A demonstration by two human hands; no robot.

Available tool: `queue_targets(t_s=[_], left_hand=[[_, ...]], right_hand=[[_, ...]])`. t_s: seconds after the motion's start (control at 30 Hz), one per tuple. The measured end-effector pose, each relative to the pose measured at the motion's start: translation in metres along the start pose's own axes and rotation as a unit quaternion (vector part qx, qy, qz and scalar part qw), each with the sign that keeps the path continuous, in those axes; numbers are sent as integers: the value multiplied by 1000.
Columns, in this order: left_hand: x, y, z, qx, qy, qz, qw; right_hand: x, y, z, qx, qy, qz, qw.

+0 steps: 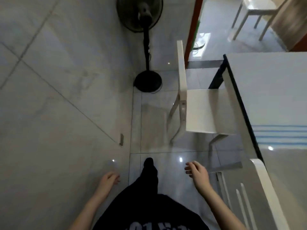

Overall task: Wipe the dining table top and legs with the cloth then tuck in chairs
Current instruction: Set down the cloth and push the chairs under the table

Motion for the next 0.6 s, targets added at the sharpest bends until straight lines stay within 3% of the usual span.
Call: queue_targets(t_s=[0.17, 0.33, 0.6], left_hand=[[48, 31, 15, -62, 35, -1, 997], [107, 61, 91, -13, 1, -44, 999], [177, 70, 208, -7, -37, -80, 996]], right_hand=[[62, -34, -46, -31, 6, -24, 999], [102, -49, -81, -35, -4, -7, 999], [131, -11, -128, 10, 1, 108, 994]])
Point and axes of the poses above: each hand's wrist, its own x-axis towards the middle knuckle, its own y-axis out of the back of the hand, z = x × y, the point moved 7 cm from there along x, towards the middle knuckle, and after that the axes turned 15 degrees about -z, right-handed, at the moved point
